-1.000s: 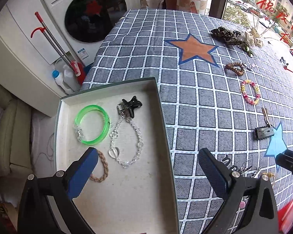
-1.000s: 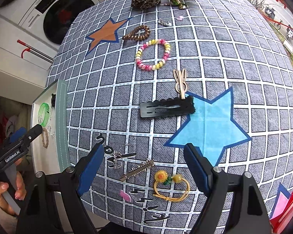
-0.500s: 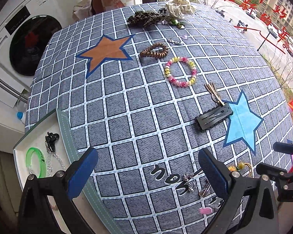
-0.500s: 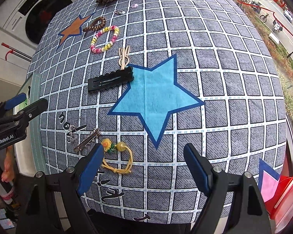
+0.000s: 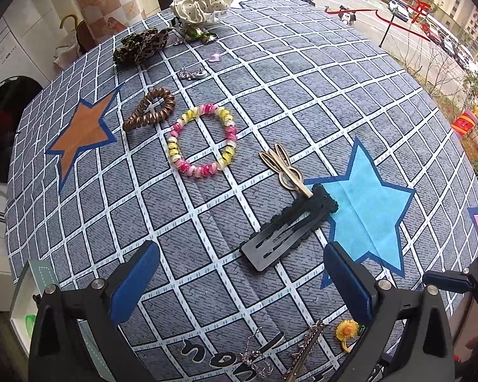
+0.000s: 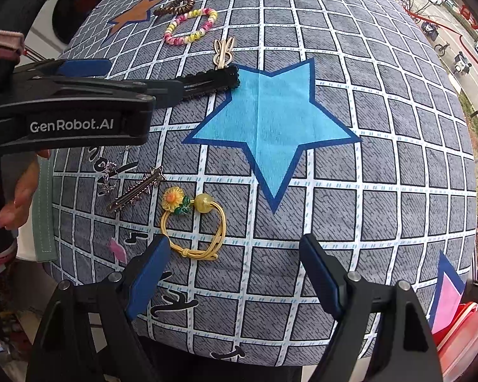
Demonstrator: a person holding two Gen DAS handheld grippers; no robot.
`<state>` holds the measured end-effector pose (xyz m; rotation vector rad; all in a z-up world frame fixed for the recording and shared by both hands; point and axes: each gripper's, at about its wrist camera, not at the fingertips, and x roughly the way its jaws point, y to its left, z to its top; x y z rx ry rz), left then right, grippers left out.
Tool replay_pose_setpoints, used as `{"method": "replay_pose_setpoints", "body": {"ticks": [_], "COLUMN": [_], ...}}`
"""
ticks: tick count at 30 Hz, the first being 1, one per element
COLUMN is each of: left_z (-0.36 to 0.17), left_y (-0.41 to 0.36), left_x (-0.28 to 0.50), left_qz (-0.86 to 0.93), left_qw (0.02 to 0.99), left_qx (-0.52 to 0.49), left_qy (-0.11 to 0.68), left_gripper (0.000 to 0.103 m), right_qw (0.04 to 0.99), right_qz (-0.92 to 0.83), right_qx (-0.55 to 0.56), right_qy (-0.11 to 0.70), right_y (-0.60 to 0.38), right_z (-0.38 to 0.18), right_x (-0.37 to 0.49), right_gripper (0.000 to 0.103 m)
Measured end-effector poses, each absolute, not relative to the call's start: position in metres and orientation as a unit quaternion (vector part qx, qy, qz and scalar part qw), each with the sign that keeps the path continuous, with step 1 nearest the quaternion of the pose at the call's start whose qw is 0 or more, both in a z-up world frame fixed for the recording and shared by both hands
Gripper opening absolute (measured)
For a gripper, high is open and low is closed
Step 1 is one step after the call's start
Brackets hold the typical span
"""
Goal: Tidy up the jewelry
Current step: 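Grasp the black snap hair clip with the left tool while the right tool grasps the yellow flower hair tie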
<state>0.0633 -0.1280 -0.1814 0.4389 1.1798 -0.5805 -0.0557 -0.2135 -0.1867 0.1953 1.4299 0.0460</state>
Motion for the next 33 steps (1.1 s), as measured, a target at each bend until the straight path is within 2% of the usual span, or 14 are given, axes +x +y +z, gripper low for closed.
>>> {"method": "replay_pose_setpoints", "body": {"ticks": [5, 8, 10, 12, 14, 17, 19, 21, 22, 24, 25, 33], "left_z": [-0.19, -0.194, -0.198, -0.2, -0.199, -0.196, -0.193, -0.192, -0.192, -0.191, -0.19, -0.184], "left_y": [-0.145, -0.152, -0.155, -0.155, -0.155, -0.156, -0.158, -0.161, -0.162, -0.162, -0.162, -0.135], "left_x": [0.069, 0.069, 0.069, 0.069, 0.069, 0.066, 0.061, 0.059, 0.059, 0.058, 0.058, 0.061], "left_qz": [-0.289, -0.299, -0.302, -0.305, -0.307, -0.316, -0.322, -0.323, -0.321, -0.319, -0.318, -0.285], "left_qw": [0.759, 0.752, 0.744, 0.741, 0.738, 0.736, 0.735, 0.734, 0.735, 0.736, 0.738, 0.75], "left_qx": [0.207, 0.215, 0.223, 0.219, 0.215, 0.22, 0.223, 0.222, 0.221, 0.217, 0.216, 0.155], "left_qy": [0.545, 0.547, 0.553, 0.557, 0.561, 0.557, 0.554, 0.554, 0.554, 0.556, 0.554, 0.577], "left_gripper": [0.103, 0.103, 0.09, 0.088, 0.086, 0.075, 0.064, 0.057, 0.056, 0.054, 0.049, 0.048], "right_qw": [0.756, 0.763, 0.767, 0.771, 0.775, 0.778, 0.78, 0.78, 0.78, 0.778, 0.776, 0.762], "right_qz": [0.015, 0.013, 0.01, 0.006, 0.002, 0.0, 0.006, 0.01, 0.012, 0.013, 0.013, 0.025], "right_qx": [0.093, 0.084, 0.071, 0.053, 0.033, 0.001, -0.007, -0.01, -0.009, -0.003, 0.004, 0.108], "right_qy": [0.648, 0.641, 0.638, 0.635, 0.632, 0.628, 0.626, 0.626, 0.626, 0.629, 0.63, 0.638], "right_y": [-0.21, -0.205, -0.2, -0.196, -0.19, -0.173, -0.169, -0.166, -0.166, -0.166, -0.167, -0.209], "right_z": [-0.19, -0.189, -0.189, -0.188, -0.189, -0.194, -0.193, -0.192, -0.192, -0.192, -0.192, -0.187], "right_x": [-0.053, -0.049, -0.047, -0.046, -0.043, -0.037, -0.039, -0.041, -0.04, -0.037, -0.035, -0.033], "right_gripper": [0.079, 0.073, 0.069, 0.06, 0.055, 0.048, 0.04, 0.025, 0.021, 0.007, 0.006, 0.003]}}
